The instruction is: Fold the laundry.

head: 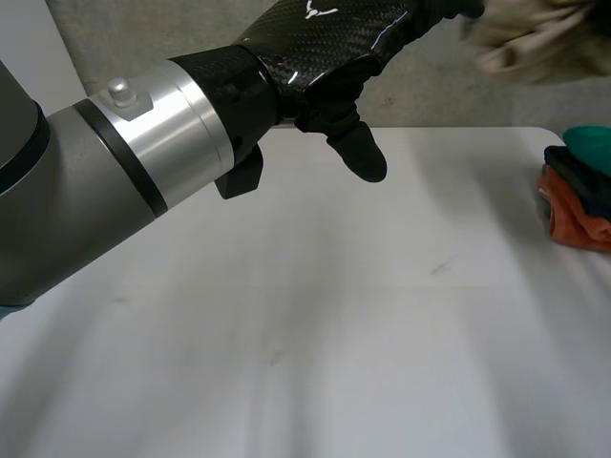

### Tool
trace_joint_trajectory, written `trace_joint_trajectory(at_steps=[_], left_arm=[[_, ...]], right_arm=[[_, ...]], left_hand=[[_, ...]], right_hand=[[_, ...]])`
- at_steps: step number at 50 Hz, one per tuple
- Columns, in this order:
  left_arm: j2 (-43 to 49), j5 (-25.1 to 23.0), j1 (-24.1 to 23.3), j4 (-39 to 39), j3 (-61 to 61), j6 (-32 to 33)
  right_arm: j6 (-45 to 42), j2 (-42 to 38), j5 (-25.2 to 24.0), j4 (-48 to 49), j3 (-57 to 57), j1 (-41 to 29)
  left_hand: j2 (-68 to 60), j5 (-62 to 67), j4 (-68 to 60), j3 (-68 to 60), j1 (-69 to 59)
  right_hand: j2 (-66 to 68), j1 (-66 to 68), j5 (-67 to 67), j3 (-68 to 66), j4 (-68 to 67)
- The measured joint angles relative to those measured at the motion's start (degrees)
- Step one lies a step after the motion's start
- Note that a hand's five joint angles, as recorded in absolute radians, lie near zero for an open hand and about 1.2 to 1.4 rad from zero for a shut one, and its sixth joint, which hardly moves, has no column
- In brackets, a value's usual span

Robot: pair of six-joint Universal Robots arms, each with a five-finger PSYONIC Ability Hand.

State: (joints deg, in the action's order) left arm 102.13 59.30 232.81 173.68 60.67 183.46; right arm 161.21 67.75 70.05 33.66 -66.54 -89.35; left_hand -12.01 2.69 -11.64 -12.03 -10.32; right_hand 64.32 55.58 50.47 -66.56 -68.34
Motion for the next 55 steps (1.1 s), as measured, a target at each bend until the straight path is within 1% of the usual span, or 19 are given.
trace_joint_trajectory(at_steps=[3,4,6,7,9,10,11,17,23,28,30,31,33,34,36,38,42,47,55], left_arm=[[0.1,0.0,0.0,0.3,0.4,-0.7],[0.1,0.0,0.0,0.4,0.7,-0.9],[0.2,0.0,0.1,0.4,1.1,-1.0],[0.2,-0.1,0.1,0.4,1.4,-1.0],[0.3,-0.1,0.1,0.3,1.8,-0.9],[0.4,-0.1,0.1,0.3,1.9,-0.9],[0.5,-0.1,0.1,0.3,2.1,-0.9],[0.9,0.0,0.1,0.2,2.8,-0.7],[1.4,0.2,0.1,0.2,3.6,-0.7],[1.8,0.2,0.0,0.2,4.2,-0.7],[2.0,0.4,0.0,0.2,4.3,-0.7],[2.0,0.6,0.0,0.2,4.3,-0.7],[2.1,0.8,-0.1,0.2,4.3,-0.7],[2.0,1.1,-0.1,0.2,4.3,-0.7],[2.0,1.5,-0.2,0.2,4.2,-0.7],[1.8,1.8,-0.2,0.2,4.0,-0.7],[1.6,2.2,-0.4,0.2,3.6,-0.7],[1.4,2.2,-0.4,0.1,3.5,-0.8],[1.1,2.1,-0.7,0.0,3.9,-1.0]], right_arm=[[4.3,-0.3,-4.8,-1.2,2.7,6.6],[8.0,-1.6,-8.3,-1.8,4.7,11.3],[11.1,-3.3,-11.3,-2.0,6.5,14.9],[15.1,-6.1,-15.2,-2.2,8.8,18.9],[16.5,-7.3,-16.7,-2.1,9.7,20.3],[20.0,-11.4,-21.5,-1.8,12.3,23.8],[21.6,-14.1,-24.4,-1.3,13.8,25.5],[24.0,-26.0,-34.3,1.5,18.7,29.4],[23.2,-34.4,-38.8,4.6,19.5,30.4],[21.5,-36.3,-39.1,6.8,18.0,30.2],[20.5,-36.2,-38.1,7.2,17.3,30.1],[19.7,-35.8,-36.8,7.3,16.8,30.0],[19.1,-35.2,-35.2,7.1,16.3,29.9],[18.4,-34.1,-32.8,6.5,15.6,29.9],[17.9,-32.1,-29.8,5.0,14.5,29.8],[17.4,-29.1,-26.9,2.5,13.0,29.8],[16.6,-22.3,-23.9,-3.6,9.5,30.1],[14.9,-15.8,-23.5,-9.5,5.4,31.2],[4.3,-2.1,-22.5,-24.8,-1.8,40.2]], left_hand=[[0.0,0.0,0.0,0.0,0.0],[0.0,0.0,0.0,0.0,0.0],[0.0,0.0,0.0,0.0,0.0],[0.0,0.0,0.0,0.0,0.0],[0.0,0.0,0.0,0.0,0.0],[0.0,0.0,0.0,0.0,0.0],[0.0,0.0,0.0,0.0,0.0],[0.0,0.0,0.0,0.0,0.0],[0.0,0.0,0.0,0.0,0.0],[0.0,0.0,0.0,0.0,0.0],[0.0,0.0,0.0,0.0,0.0],[0.0,0.0,0.0,0.0,0.0],[0.0,0.0,0.0,0.0,0.0],[0.0,0.0,0.0,0.0,0.0],[0.0,0.0,0.0,0.0,0.0],[0.0,0.0,0.0,0.0,0.0],[0.0,0.0,0.0,0.0,0.0],[0.0,0.0,0.0,0.0,0.0],[0.0,0.0,0.0,0.0,0.0]], right_hand=[[0.0,0.0,0.0,0.0,0.0],[0.0,0.0,0.0,0.0,0.0],[0.0,0.0,0.0,0.0,0.0],[0.0,0.0,0.0,0.0,-0.1],[0.0,0.0,0.0,0.0,-0.2],[0.0,0.0,0.0,0.0,-0.2],[0.0,0.0,0.0,0.0,-0.2],[0.0,0.0,0.0,0.0,-0.2],[0.0,0.0,0.0,-0.2,-0.4],[-0.9,0.1,-0.3,1.2,1.4],[-13.2,-6.1,-8.5,14.5,15.5],[-24.7,-16.6,-13.3,25.6,27.2],[-36.8,-28.7,-18.5,37.4,39.0],[-47.4,-39.0,-25.7,47.8,49.7],[-51.2,-42.3,-33.3,52.9,54.4],[-52.3,-42.6,-42.5,54.5,56.2],[-52.3,-42.6,-47.5,54.5,56.3],[-52.3,-42.6,-47.7,54.5,56.3],[-52.3,-42.6,-47.8,54.5,56.3]])
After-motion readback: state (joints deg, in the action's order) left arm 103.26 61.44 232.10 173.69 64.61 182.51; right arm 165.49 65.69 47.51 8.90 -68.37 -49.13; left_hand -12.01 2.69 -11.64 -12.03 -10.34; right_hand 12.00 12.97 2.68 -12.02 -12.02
